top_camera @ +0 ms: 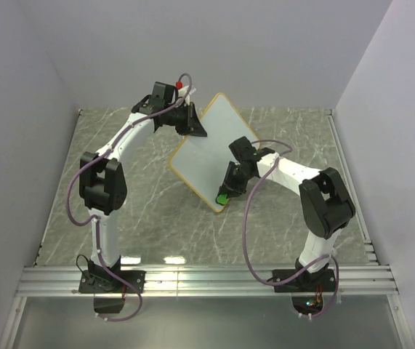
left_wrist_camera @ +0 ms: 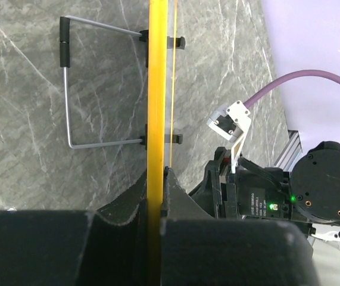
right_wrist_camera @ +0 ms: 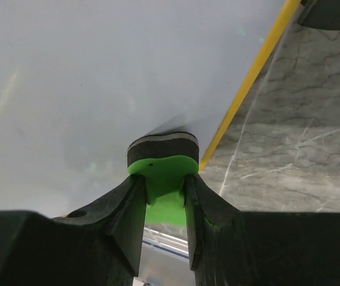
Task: Erase the whiteboard
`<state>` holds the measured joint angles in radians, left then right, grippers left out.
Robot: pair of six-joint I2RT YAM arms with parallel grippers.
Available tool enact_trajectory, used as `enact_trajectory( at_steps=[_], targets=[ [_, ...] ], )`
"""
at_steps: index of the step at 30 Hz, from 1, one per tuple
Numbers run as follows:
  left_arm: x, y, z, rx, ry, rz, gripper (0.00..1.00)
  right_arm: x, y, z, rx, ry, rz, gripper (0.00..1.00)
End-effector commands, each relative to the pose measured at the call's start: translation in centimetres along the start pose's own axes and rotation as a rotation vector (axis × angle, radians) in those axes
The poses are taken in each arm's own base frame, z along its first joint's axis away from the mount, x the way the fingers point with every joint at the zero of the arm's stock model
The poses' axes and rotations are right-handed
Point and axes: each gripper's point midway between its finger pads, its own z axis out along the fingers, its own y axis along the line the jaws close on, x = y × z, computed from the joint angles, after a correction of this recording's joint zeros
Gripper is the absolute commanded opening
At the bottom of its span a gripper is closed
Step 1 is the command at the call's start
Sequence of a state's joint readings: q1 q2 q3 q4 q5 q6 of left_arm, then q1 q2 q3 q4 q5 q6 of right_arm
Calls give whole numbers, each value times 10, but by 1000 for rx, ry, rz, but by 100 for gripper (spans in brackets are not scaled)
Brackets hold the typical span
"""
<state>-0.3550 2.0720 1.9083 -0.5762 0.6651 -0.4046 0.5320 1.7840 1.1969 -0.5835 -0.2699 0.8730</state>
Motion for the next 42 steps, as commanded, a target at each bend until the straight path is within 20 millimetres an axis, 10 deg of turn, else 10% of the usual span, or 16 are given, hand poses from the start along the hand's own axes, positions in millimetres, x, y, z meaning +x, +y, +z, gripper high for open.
enact_trajectory(
  at_steps=[1, 9, 11, 12, 15, 21, 29, 36, 42],
  targets=[
    [45, 6, 12, -99, 121, -34, 0, -25, 15, -5, -25, -111, -27, 0],
    [42, 4, 11, -104, 110, -41, 0, -86, 53, -87, -95, -309, -48, 3],
    [40, 5, 11, -111, 104, -42, 0, -102, 36, -112, -60, -366, -11, 41],
    [38, 5, 12, -111, 101, -43, 0, -112, 23, -122, -28, -406, 4, 78],
    [30, 2, 12, -112, 91, -43, 0, -125, -20, -150, 33, -477, 55, 97],
    [12, -3, 16, -103, 67, -30, 0, -107, -97, -162, 177, -512, 88, 98],
    [-14, -3, 23, -71, 8, -53, 0, -63, -124, -140, 162, -445, 108, 97],
    [-11, 0, 34, -48, 19, -76, 0, -76, -81, -136, -49, -451, 36, 95],
    [-5, 7, 39, -60, 37, -87, 0, -127, -41, -118, -162, -471, 27, 89]
  ],
)
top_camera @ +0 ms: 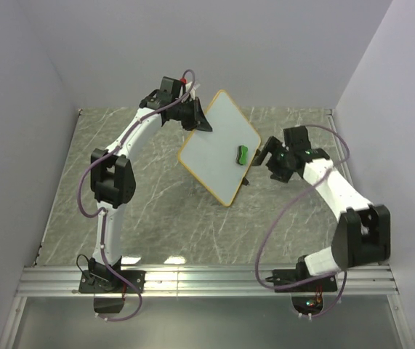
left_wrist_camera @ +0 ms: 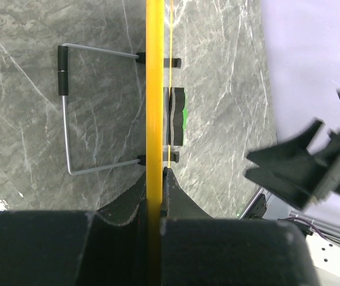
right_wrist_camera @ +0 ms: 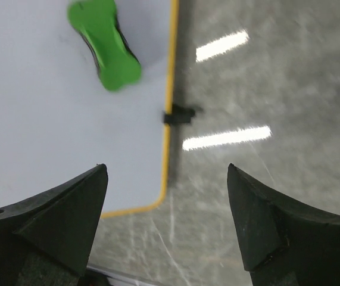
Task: Erase the whiteboard
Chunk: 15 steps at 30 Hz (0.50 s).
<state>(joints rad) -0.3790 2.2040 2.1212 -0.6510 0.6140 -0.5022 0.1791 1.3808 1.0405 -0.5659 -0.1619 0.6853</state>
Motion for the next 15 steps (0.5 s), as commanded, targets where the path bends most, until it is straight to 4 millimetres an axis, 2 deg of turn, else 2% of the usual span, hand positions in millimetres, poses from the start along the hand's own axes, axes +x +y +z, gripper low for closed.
enact_trajectory(
  at_steps=[1, 2, 7, 10, 15],
  targets=[
    [16, 11, 17, -28, 48, -7, 0, -28, 38, 33, -113, -7, -8, 87],
    [16, 11, 17, -28, 49, -8, 0, -35, 46, 37, -132, -7, -12, 84],
    [21, 17, 17, -52, 59, -5, 0, -47, 65, 71, -182, 33, -22, 77],
    [23, 19, 17, -60, 65, -5, 0, -55, 72, 84, -191, 48, -31, 72],
    [25, 22, 18, -62, 75, -5, 0, -61, 83, 97, -212, 76, -37, 71]
  ],
)
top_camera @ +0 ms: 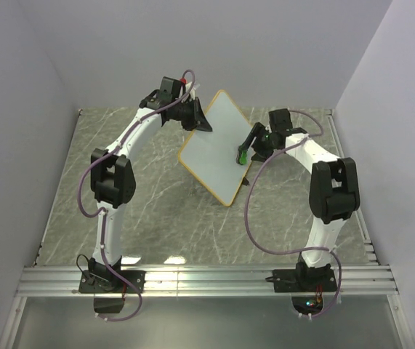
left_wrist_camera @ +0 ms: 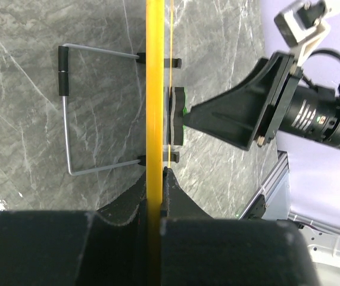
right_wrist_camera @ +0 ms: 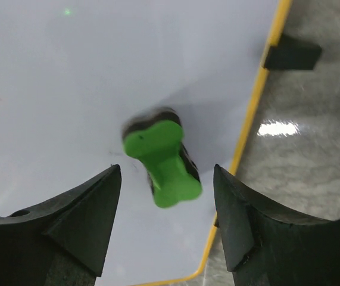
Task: Erase the whiteboard
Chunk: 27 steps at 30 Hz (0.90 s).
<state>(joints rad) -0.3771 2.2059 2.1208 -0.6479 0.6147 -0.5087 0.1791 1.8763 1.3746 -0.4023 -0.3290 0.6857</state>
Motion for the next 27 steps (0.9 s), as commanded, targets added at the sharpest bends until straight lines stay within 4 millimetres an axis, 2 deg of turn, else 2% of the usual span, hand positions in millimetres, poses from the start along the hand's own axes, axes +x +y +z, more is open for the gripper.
enact_trajectory(
  at_steps=[1, 3, 5, 10, 12, 13, 15, 17, 20, 22, 25, 27],
  targets=[
    [26, 22, 18, -68, 76, 7, 0, -19, 30, -1, -87, -27, -44, 70],
    [24, 26, 18, -70, 72, 2, 0, -20, 31, 2, -92, -19, -42, 67],
    [23, 28, 17, -66, 71, -8, 0, -20, 30, 7, -90, -6, -39, 60],
    [18, 34, 14, -58, 59, -29, 0, -6, 21, 20, -77, 42, -35, 52],
    [16, 36, 13, -56, 56, -33, 0, 0, 17, 21, -68, 53, -41, 42],
    [16, 38, 13, -58, 57, -36, 0, 6, 11, 23, -56, 66, -42, 34],
    [17, 39, 14, -58, 59, -40, 0, 10, 8, 20, -51, 69, -48, 26],
    [17, 41, 15, -63, 58, -39, 0, 14, -1, 18, -26, 73, -57, 13],
    [14, 42, 15, -73, 50, -35, 0, 7, -13, 6, 37, 46, -61, 4],
    [12, 42, 15, -81, 43, -28, 1, -2, -27, -11, 102, 16, -32, 0],
    [9, 44, 12, -96, 32, -28, 5, -9, -56, -36, 213, -29, 2, 0],
    [6, 45, 10, -99, 24, -31, 11, -3, -76, -51, 296, -38, 5, 0]
  ],
)
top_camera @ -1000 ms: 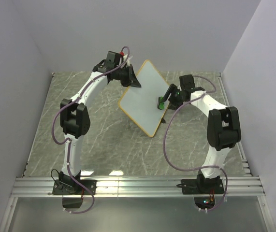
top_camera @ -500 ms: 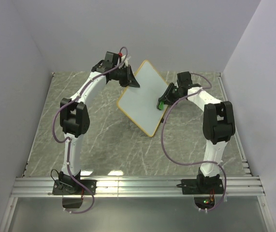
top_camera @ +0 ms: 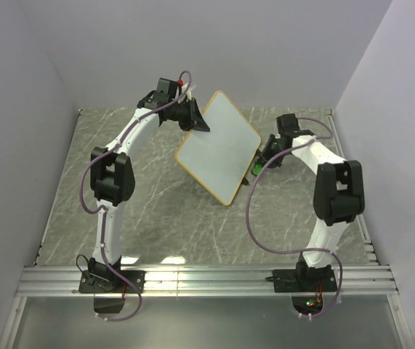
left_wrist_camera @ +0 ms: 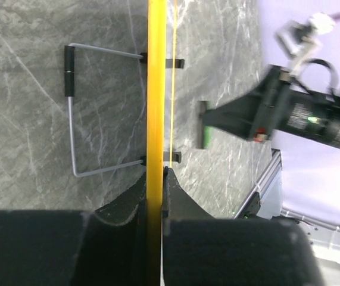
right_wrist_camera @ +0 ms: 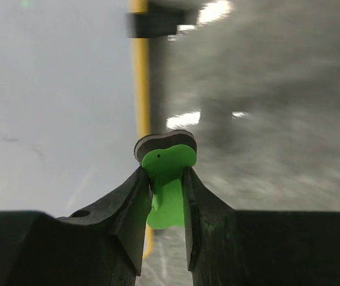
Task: Erase the whiteboard
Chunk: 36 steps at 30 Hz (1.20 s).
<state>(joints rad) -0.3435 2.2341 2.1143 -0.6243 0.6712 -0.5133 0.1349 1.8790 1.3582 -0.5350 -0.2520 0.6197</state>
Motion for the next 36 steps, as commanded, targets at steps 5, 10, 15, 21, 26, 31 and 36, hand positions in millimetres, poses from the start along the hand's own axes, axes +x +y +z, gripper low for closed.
enact_trajectory(
  at_steps=[5, 10, 15, 21, 26, 31, 36],
  targets=[
    [3, 26, 5, -124, -1, 12, 26, 25, -70, -49, 238, -53, 9, 0],
    [-5, 15, -2, -105, -28, 30, 45, 67, -100, -40, 288, 26, 47, 44],
    [-12, -1, -14, -79, -55, 50, 55, 74, -112, -42, 337, 31, 58, 91],
    [-23, -19, -40, -93, -110, 101, 74, 58, -94, -72, 293, -55, 57, 98],
    [-60, -26, -113, -114, -273, 92, 99, 38, -65, -112, 202, -179, 28, 100],
    [-76, 4, -176, -247, -405, 89, 99, 16, -10, -179, -24, -375, -56, 100],
    [-71, 29, -231, -459, -566, 56, 99, 8, 35, -244, -250, -532, -94, 100]
  ],
)
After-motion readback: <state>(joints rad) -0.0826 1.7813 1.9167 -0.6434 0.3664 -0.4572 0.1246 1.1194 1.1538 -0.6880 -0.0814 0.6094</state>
